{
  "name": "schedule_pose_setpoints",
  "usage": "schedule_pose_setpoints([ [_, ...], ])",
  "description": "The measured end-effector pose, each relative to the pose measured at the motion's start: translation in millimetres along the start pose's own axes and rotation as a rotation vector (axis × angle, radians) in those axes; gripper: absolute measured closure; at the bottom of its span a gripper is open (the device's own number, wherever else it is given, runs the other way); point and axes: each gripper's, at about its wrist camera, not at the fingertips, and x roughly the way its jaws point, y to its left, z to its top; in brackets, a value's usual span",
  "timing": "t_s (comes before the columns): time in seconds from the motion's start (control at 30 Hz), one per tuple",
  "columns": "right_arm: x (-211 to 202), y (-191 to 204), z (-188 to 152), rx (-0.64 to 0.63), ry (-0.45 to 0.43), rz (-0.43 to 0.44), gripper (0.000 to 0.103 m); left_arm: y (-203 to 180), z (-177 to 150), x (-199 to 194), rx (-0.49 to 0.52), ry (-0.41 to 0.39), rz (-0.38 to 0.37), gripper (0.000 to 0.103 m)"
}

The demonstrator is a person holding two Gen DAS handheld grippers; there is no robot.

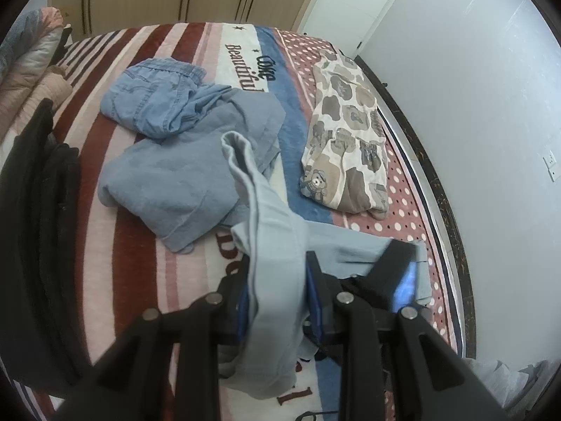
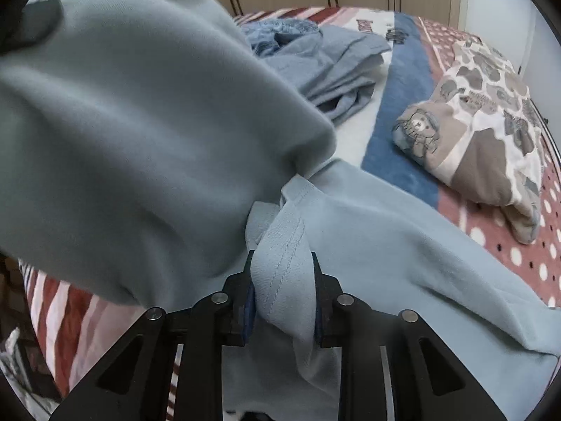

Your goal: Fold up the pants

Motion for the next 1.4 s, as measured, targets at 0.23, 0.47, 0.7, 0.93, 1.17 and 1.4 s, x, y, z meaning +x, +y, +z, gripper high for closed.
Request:
schedule_pose_setpoints([
  [0.23,-30.4,-10.0,-15.8,0.022,-0.018,0.030,0.041,-15.9,2.4,-0.8,0.030,0.002,-0.009,0.079],
  [0.47,-114.5,-70.2,-43.9,0.088,-0.085,-0.039,0.040,-60.2,6.3,-1.0,0.066,-0.007,-0.055,0.082],
  [0.7,-167.6,-150.4,-85.2,0.223,-0.086,-0.143,0.037,-113.8,2.2,34.8,0.104,0.073,-0.041,0.093],
  [0.93,-148.6,-164.9,-97.6,0.268,-0.066,-0.091,0.037,-99.4,-46.0,81.6,0.150,0.138,0.091,0.032],
  [1.17,-135.8,-173.0,-97.9,0.321,-0.073,-0.083,0.037,-149.4,-78.1,113.8,0.348,0.162,0.105,0.017],
  [1.4,-148.9,-205.7,-115.4,0.364,-0.076,-0.133,0.037,-189.8,-121.8,158.6,0.635,0.088,0.362,0.032],
])
